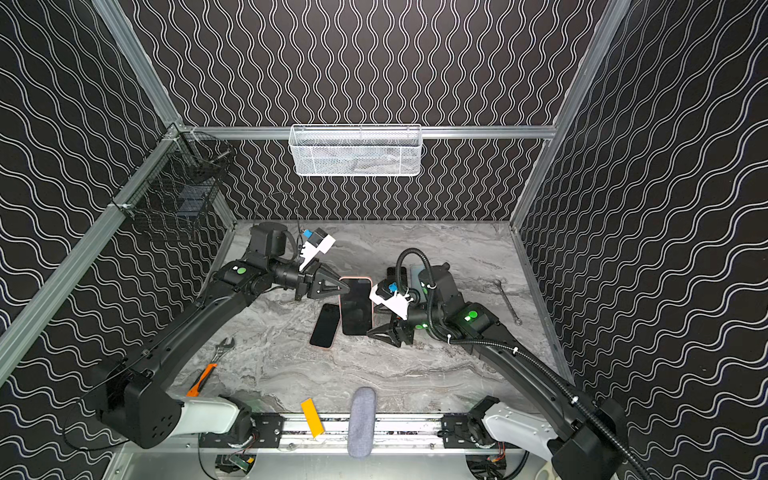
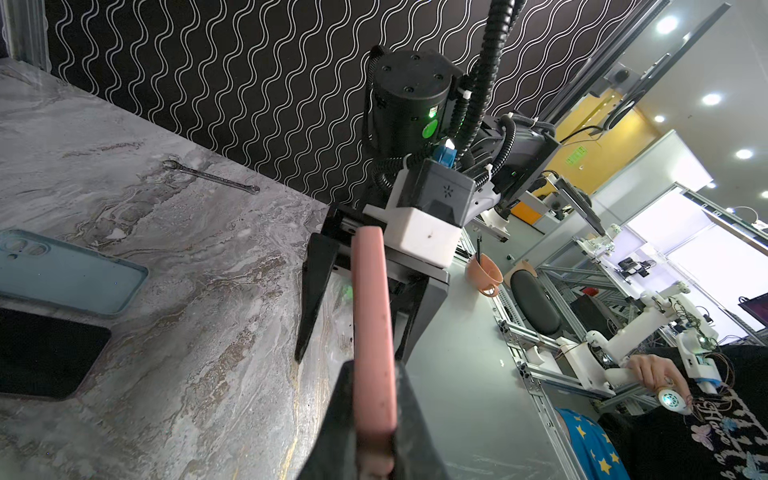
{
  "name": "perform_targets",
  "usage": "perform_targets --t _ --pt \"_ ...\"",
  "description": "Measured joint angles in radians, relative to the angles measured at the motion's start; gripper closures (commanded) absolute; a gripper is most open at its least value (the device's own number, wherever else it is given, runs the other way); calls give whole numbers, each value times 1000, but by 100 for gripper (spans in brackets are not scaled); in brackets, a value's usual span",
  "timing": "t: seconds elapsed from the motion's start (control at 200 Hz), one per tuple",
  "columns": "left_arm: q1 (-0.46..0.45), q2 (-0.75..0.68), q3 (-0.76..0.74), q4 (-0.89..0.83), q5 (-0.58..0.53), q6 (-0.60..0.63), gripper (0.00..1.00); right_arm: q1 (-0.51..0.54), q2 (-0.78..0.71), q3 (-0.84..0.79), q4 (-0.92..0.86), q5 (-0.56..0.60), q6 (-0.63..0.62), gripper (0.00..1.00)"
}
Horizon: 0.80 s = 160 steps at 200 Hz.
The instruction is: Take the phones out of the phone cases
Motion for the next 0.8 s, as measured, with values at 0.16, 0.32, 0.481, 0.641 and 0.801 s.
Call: perform_targets --t 0.16,0.32,0.481,0.641,0.801 --pt "-1 5 5 23 4 -23 100 0 27 2 -25 -27 -7 32" --pt "-1 8 11 37 5 -30 100 1 34 11 -40 -48 -11 32" --pt "-1 19 14 39 5 -39 100 1 34 15 -47 -55 -11 35" --pt "-1 31 23 40 4 -51 100 4 34 20 -56 -66 -10 38" --pt "-1 58 43 41 2 -68 100 27 34 23 -58 -68 -2 43"
